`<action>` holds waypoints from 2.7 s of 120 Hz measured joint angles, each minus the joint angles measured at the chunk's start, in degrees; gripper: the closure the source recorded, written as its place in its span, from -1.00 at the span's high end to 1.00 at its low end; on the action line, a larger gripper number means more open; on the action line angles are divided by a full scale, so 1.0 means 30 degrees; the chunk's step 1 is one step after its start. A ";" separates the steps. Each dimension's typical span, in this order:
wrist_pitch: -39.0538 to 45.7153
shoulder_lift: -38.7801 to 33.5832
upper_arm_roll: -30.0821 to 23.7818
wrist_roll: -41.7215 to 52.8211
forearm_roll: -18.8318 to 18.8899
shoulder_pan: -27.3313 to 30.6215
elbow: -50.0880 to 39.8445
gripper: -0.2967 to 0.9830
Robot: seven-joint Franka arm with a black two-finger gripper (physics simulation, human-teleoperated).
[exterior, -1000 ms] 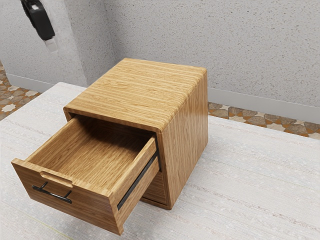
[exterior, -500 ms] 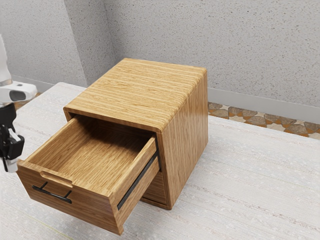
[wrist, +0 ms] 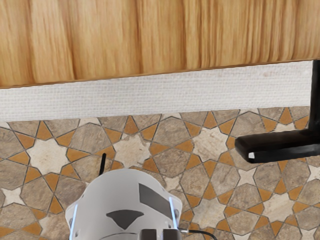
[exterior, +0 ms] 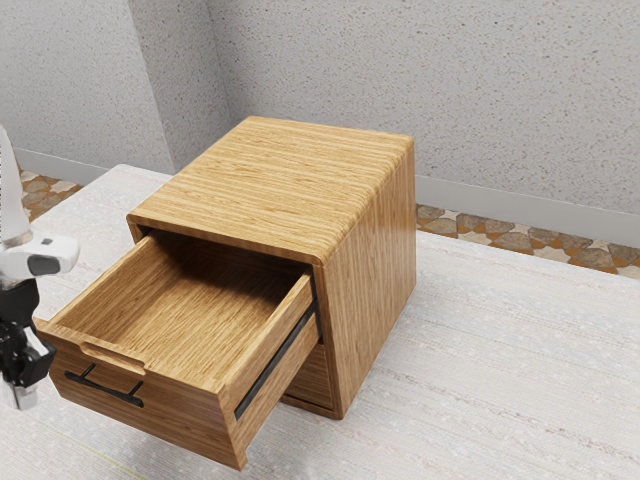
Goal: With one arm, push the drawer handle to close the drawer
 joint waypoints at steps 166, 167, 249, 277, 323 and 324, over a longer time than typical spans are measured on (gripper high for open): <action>0.3099 0.2230 -0.2778 -0.1895 -0.3133 -0.1581 0.1679 -0.69; 0.3117 0.2284 -0.2778 -0.1898 -0.3128 -0.1574 0.1711 -0.69; 0.4682 0.5676 -0.2714 -0.1964 -0.2641 -0.0647 0.3819 -0.69; 0.5078 0.6851 -0.2695 -0.1951 -0.2535 -0.0625 0.4450 -0.70; 0.5493 0.8984 -0.2698 -0.1940 -0.2279 -0.0281 0.5977 -0.69; 0.5499 0.9049 -0.2701 -0.1940 -0.2263 -0.0280 0.6034 -0.69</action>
